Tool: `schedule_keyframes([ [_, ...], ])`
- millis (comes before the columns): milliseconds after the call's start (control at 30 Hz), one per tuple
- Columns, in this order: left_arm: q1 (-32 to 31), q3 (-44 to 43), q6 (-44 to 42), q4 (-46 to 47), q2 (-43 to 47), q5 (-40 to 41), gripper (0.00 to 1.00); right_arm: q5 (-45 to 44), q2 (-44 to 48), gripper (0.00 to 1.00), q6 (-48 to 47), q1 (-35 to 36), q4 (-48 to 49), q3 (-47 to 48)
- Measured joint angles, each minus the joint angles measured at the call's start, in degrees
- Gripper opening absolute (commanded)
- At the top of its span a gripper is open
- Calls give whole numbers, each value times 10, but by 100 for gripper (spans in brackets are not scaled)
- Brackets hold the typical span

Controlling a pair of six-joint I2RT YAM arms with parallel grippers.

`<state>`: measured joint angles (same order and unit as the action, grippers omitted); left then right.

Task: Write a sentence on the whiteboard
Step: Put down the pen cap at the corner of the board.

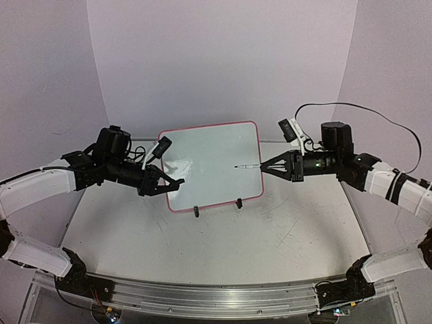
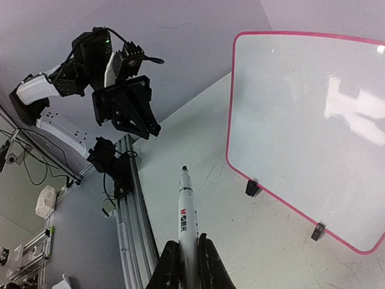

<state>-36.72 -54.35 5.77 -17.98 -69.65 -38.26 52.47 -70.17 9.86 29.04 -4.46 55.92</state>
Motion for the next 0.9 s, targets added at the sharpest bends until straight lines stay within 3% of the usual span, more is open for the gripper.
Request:
schedule_keyframes([
  [267, 32, 48, 209, -72, 96, 356, 0, -190, 25, 0, -34, 48, -19, 1],
  [433, 81, 51, 309, -165, 34, 488, 0, -244, 13, 0, -64, 79, -27, 22],
  [633, 85, 105, 354, -193, -20, 577, 0, -266, 12, 0, -95, 79, -25, 28],
  [900, 85, 125, 365, -132, -93, 622, 0, -269, 13, 0, -103, 79, -22, 28],
])
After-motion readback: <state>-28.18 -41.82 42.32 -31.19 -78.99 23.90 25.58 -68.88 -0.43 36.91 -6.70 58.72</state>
